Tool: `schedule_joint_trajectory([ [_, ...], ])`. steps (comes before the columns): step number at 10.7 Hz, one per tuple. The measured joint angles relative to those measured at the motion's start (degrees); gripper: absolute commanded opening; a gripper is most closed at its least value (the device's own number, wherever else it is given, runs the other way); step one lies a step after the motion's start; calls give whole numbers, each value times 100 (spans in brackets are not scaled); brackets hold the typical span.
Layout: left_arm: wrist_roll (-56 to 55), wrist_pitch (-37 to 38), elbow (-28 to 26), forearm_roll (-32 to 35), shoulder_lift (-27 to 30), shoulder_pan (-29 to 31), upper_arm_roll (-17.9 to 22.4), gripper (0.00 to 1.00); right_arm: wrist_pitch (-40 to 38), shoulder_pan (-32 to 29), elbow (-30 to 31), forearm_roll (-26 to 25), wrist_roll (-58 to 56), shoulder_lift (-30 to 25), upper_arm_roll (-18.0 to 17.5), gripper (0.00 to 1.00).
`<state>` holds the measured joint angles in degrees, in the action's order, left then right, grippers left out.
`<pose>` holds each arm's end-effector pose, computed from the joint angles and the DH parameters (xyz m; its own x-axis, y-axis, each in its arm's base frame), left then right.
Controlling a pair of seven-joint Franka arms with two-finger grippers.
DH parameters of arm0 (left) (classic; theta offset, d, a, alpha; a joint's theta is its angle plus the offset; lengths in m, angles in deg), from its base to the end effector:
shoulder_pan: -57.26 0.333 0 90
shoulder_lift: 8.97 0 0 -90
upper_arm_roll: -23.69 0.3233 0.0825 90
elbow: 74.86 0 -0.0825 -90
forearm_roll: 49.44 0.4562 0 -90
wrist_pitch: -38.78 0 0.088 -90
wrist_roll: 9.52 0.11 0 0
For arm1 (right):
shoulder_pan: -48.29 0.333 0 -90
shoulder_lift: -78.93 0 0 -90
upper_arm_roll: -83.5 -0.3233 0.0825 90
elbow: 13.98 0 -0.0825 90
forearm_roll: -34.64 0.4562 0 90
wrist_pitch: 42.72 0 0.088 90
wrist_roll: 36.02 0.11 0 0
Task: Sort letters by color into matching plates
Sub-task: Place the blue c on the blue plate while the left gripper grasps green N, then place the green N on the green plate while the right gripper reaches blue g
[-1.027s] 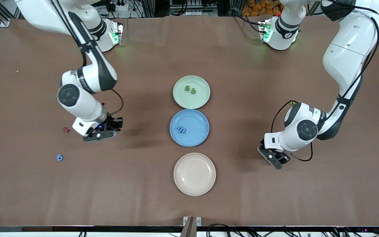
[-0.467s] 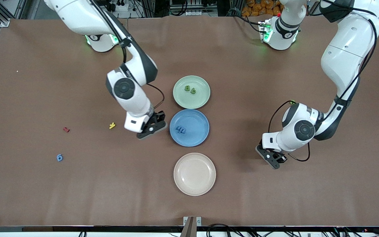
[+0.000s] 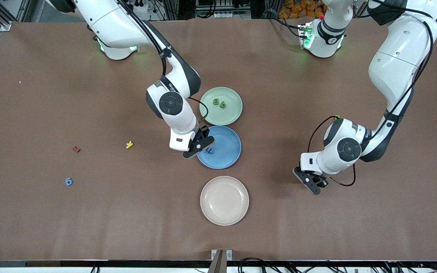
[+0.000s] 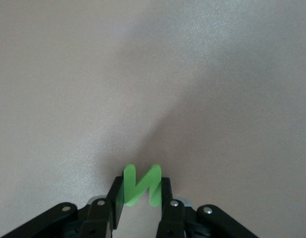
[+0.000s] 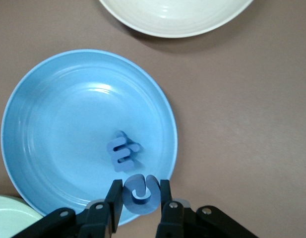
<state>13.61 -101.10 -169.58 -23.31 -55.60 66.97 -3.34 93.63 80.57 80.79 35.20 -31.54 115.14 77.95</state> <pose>0.7182 -0.1911 0.1321 0.6151 -0.7830 0.0922 -0.7851 -0.6190 -0.0191 0.5999 0.4572 0.2088 0.8487 0.5212 0.0899 0.5274 -0.8466 -0.0718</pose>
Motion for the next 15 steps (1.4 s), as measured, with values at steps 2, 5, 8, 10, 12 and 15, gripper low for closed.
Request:
schedule_joint_trajectory([
  [2,0,-5,12,10,-1,0,1,0,0,104,-160,0,-1,178,1,31],
  [5,-52,-30,68,13,28,0,1,0,5,208,-357,6,208,358,-18,95],
  [8,-522,103,73,13,123,-72,-35,0,7,240,-530,7,910,465,-172,100],
  [10,-1060,507,79,13,278,-256,-85,0,2,217,-563,7,971,474,-161,100],
  [12,-1857,1024,80,13,455,-345,-337,0,-9,101,-595,-8,885,472,-118,100],
  [15,-3297,1534,59,13,510,-395,-879,0,-274,-471,-704,-30,279,426,23,100],
])
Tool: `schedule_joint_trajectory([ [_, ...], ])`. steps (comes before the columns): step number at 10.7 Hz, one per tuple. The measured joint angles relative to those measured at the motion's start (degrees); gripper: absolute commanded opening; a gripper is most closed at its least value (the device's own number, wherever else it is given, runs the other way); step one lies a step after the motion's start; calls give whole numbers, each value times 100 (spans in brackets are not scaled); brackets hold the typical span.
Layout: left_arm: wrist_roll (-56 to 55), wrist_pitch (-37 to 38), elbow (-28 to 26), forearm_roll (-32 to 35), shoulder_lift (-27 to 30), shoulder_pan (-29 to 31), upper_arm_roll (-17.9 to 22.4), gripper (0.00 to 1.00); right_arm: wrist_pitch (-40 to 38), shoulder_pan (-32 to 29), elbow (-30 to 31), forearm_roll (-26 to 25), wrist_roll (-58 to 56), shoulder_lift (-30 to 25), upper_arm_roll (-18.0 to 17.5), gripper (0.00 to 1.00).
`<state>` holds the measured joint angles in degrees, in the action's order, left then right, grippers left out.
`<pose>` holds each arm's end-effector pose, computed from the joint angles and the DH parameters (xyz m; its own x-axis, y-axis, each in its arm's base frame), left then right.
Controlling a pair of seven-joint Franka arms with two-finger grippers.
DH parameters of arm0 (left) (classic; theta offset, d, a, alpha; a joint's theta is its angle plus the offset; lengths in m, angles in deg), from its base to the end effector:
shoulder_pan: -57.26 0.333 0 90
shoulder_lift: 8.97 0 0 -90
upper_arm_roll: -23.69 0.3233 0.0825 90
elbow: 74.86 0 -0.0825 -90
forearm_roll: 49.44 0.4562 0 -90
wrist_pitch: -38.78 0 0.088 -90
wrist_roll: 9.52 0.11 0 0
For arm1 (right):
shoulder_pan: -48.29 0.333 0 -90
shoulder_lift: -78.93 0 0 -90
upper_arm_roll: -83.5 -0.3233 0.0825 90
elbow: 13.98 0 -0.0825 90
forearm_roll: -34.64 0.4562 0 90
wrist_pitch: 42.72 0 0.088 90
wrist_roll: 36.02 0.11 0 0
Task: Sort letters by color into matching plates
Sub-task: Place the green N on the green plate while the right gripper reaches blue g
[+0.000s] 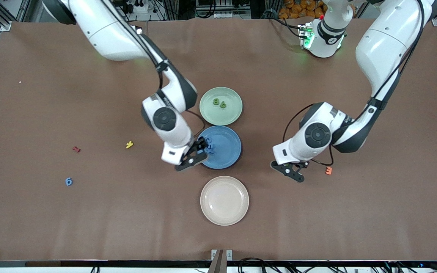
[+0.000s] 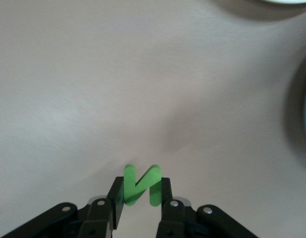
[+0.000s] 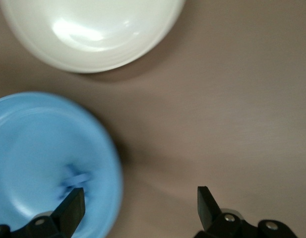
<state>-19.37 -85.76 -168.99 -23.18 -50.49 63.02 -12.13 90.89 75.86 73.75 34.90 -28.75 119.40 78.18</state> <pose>0.6694 -0.3150 0.2075 0.8716 -0.4891 -0.0342 -0.4883 -0.8722 0.0292 0.6605 0.4156 0.2088 0.9113 0.4024 0.0872 0.4088 -0.9095 -0.0754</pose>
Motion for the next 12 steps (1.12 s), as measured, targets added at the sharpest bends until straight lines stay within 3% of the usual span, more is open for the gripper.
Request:
schedule_joint_trajectory([
  [2,-1048,211,-53,0,-1,-259,-216,0,-51,-602,-44,-12,-555,-127,117,100],
  [5,-2623,248,-104,0,-30,-1047,-228,0,-106,-1406,-40,-16,-1607,-252,311,100],
  [8,-3839,254,-114,-170,-55,-1606,-230,0,-140,-2350,25,-13,-3043,-280,321,100],
  [12,-5290,254,-113,-433,-60,-2247,-243,0,-154,-3143,177,-12,-4348,-275,320,100],
])
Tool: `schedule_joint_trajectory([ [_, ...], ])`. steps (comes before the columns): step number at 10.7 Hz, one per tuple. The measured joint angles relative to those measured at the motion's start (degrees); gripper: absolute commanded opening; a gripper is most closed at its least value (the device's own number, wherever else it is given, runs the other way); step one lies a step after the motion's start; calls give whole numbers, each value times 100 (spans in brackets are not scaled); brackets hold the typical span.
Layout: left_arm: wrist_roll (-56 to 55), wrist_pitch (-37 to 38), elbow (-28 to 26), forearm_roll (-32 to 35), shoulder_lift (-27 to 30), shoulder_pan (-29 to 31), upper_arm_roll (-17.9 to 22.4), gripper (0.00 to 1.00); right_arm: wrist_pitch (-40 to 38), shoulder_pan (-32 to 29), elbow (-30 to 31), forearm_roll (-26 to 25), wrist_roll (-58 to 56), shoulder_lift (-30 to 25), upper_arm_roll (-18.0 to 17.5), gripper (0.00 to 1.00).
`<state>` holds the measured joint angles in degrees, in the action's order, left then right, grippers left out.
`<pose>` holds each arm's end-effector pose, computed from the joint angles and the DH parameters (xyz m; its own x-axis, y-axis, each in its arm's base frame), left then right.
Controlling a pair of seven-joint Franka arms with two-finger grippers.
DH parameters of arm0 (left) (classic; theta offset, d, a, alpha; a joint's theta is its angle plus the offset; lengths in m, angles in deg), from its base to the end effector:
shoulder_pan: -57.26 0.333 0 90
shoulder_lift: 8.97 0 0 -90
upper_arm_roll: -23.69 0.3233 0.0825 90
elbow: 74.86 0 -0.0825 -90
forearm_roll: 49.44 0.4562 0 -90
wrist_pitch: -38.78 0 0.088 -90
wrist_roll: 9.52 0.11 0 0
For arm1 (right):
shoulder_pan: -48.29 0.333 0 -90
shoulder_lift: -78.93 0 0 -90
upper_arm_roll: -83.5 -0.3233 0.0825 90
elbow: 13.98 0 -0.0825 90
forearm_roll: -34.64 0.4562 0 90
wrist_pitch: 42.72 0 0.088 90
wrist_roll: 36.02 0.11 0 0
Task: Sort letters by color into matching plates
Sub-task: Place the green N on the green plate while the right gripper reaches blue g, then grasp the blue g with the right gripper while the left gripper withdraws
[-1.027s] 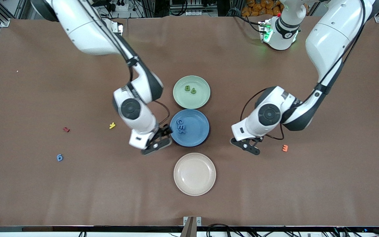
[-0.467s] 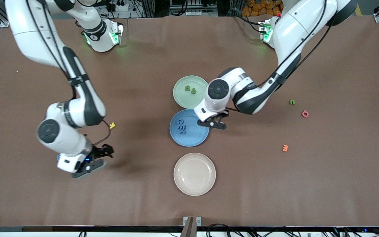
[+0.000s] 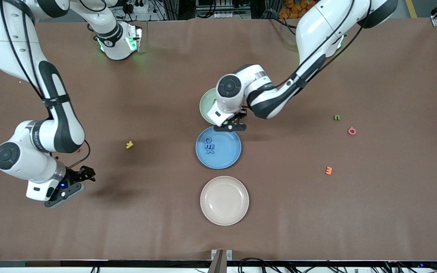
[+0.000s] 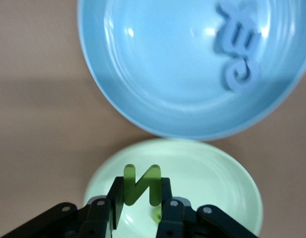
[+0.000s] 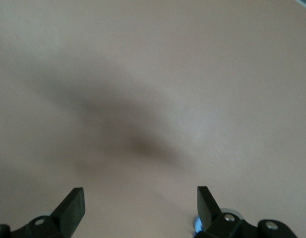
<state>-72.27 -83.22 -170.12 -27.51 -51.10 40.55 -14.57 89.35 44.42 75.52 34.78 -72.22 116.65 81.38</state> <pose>0.4651 -0.5603 0.2001 0.9884 0.0221 -0.1505 0.0203 -0.9997 -0.0136 0.7728 -0.0271 0.2261 0.8268 0.5563 0.0830 0.5559 -0.8307 0.0303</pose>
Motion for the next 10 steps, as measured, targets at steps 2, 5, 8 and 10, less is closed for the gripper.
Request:
schedule_joint_trajectory([
  [2,-463,0,2,-210,0,-278,0,0,-8,-307,164,0,-364,6,2,100],
  [5,-720,3,-2,-234,-55,-434,15,0,-2,-698,315,0,-639,80,-1,100],
  [8,-721,-6,-2,-240,-220,-438,33,65,81,-806,325,215,-639,226,-2,100],
  [10,-721,-20,7,-241,-272,-453,33,100,166,-814,328,606,-624,317,-2,100],
])
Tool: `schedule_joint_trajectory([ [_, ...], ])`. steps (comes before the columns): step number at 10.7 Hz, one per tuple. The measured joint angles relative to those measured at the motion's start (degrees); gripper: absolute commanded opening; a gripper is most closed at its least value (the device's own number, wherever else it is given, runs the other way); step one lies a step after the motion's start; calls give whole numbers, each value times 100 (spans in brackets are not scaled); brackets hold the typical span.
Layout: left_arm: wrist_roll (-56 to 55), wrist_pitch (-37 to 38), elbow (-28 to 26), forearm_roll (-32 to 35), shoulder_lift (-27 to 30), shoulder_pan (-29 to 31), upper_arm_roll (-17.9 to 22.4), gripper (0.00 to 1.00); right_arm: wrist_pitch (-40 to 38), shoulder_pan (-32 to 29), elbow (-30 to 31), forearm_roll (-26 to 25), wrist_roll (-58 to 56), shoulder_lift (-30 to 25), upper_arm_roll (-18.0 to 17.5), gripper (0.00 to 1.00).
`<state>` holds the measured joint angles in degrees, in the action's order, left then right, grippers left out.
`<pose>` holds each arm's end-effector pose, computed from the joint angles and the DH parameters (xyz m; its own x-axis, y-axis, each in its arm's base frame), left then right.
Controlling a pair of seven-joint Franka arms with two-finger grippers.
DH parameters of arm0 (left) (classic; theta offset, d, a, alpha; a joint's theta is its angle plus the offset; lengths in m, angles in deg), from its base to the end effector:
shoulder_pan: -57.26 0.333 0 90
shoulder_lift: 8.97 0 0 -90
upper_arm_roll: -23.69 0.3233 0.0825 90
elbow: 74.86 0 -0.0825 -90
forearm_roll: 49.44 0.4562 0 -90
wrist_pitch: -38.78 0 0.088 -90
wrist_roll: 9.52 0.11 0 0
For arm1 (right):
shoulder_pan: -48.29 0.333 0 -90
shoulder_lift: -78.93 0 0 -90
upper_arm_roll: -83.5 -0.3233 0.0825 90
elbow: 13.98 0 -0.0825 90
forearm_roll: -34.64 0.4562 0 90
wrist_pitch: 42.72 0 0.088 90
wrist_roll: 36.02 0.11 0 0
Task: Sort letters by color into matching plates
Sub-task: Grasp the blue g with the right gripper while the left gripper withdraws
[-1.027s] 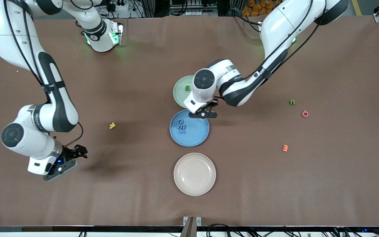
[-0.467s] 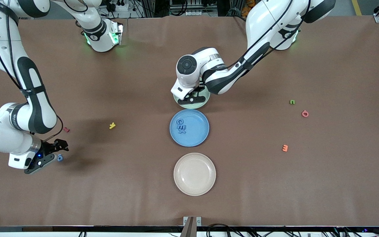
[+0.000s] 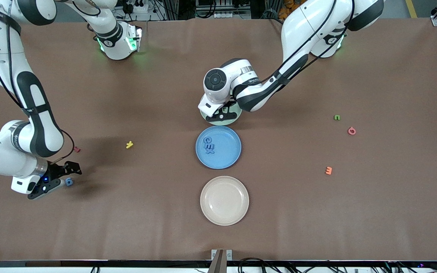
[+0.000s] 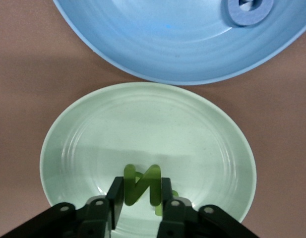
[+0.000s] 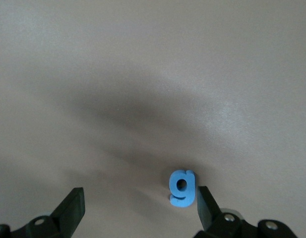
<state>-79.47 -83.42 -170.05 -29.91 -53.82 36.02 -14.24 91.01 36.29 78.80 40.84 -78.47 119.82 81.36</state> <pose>0.4145 -0.5918 0.1709 0.9708 0.1007 -0.2178 0.0932 -0.9947 -0.0445 0.7381 -0.1288 0.1586 0.8840 0.4627 0.0667 0.4670 -0.8808 -0.0778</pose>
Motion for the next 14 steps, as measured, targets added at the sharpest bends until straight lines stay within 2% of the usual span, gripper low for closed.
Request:
schedule_joint_trajectory([
  [5,62,109,172,1,138,149,7,100,90,-27,1,54,245,148,77,100],
  [8,859,1167,211,1,822,612,-2,100,177,-27,1,54,246,218,165,100],
  [9,1140,1516,157,1,1180,808,-4,100,287,-24,1,54,246,271,166,92],
  [11,1559,1650,-166,1,1738,1154,-3,100,409,-6,1,52,247,355,166,64],
  [14,1902,1650,-546,-1,2227,2039,-290,100,456,6,-35,13,246,361,172,45],
])
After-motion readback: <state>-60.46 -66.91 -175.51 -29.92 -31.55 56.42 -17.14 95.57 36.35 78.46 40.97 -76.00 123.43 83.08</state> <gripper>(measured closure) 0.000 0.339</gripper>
